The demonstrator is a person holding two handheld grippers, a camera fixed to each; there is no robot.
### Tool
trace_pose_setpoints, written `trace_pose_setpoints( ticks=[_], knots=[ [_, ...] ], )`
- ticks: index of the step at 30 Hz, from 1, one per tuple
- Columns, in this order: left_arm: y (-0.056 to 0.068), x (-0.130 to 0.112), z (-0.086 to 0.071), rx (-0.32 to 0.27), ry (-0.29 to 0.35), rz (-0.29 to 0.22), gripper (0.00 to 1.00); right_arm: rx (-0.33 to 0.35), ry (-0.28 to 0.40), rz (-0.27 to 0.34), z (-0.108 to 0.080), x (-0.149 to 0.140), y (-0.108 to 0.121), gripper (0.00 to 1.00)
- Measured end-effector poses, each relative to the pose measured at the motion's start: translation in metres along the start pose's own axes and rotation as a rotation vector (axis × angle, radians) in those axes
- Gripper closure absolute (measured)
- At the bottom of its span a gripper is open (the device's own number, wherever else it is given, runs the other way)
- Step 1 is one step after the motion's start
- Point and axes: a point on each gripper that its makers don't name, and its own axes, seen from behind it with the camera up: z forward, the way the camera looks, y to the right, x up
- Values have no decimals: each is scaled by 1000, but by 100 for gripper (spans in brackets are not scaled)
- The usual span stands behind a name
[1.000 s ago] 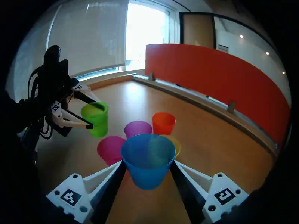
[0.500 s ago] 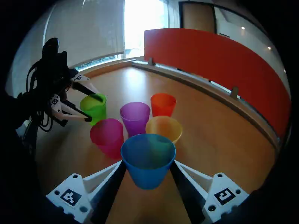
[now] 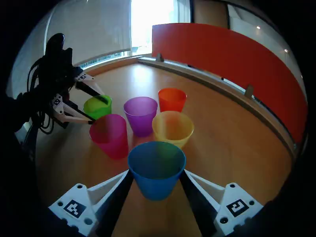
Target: Pour water
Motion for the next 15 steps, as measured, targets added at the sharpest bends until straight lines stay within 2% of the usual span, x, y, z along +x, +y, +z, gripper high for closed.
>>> trace_pose_setpoints(
  ticks=[15],
  knots=[
    [0,-6,4,-18,-12,-25,14,-2,-16,-2,3,-4,-1,14]
  ],
)
